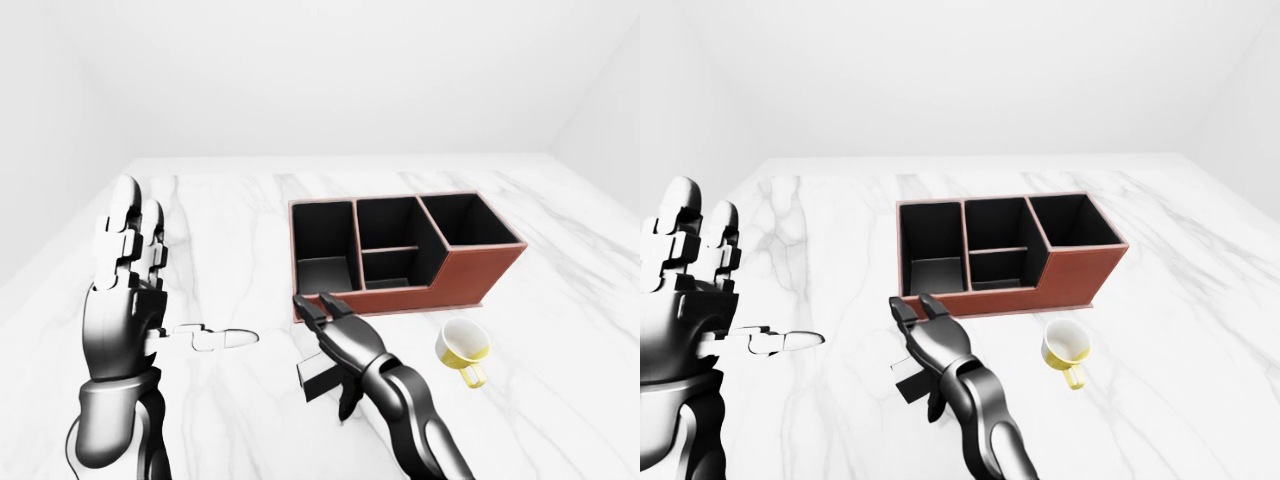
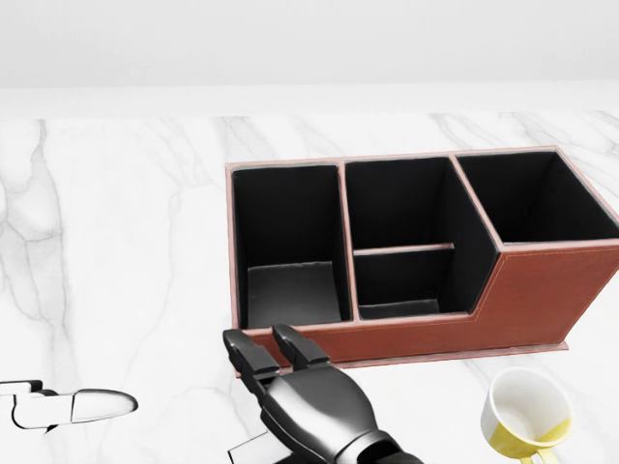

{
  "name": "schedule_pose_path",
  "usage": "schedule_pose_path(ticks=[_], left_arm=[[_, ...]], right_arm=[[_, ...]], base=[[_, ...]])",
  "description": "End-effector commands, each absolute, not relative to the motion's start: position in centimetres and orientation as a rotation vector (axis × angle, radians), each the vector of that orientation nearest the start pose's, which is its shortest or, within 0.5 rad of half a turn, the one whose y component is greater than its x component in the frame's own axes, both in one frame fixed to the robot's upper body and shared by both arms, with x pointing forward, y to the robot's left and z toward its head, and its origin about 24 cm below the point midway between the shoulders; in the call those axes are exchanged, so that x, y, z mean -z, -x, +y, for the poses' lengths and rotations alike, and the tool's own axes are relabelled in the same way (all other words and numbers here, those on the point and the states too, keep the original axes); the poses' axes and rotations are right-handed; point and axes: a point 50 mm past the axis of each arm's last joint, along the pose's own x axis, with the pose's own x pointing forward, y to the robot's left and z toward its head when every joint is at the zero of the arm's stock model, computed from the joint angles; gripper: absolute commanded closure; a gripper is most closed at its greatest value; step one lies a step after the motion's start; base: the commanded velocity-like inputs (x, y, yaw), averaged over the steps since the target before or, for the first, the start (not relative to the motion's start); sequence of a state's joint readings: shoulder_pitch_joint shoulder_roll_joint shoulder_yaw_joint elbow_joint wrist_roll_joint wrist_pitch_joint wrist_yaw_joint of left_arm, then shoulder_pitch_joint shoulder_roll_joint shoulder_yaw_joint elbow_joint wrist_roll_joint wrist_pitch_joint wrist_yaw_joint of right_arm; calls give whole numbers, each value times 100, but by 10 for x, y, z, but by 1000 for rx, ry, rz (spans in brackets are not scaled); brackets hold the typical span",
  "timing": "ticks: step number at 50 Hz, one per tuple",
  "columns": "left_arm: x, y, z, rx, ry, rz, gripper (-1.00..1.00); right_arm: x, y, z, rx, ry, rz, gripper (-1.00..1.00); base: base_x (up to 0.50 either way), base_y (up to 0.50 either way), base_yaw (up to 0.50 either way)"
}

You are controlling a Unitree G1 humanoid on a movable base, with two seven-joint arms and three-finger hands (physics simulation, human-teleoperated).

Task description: Pick up the book and place it in the caddy.

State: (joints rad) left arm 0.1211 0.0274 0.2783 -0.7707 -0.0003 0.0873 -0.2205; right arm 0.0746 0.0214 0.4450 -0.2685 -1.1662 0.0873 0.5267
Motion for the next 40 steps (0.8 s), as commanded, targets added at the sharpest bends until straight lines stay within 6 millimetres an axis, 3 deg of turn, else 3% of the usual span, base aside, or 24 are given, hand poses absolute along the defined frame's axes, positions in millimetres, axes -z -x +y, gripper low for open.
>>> schedule_pose_path(ticks=[1,40], left_arm=[[-179,-186,199,-66,-206,-541,-100],[-181,-184,200,-71,-206,-552,-100]], right_arm=[[-69,-218,-39,-671,1193,-55,-100],[-43,-216,-30,-692,1290,3,-100]], base=[[0,0,0],[0,0,0]])
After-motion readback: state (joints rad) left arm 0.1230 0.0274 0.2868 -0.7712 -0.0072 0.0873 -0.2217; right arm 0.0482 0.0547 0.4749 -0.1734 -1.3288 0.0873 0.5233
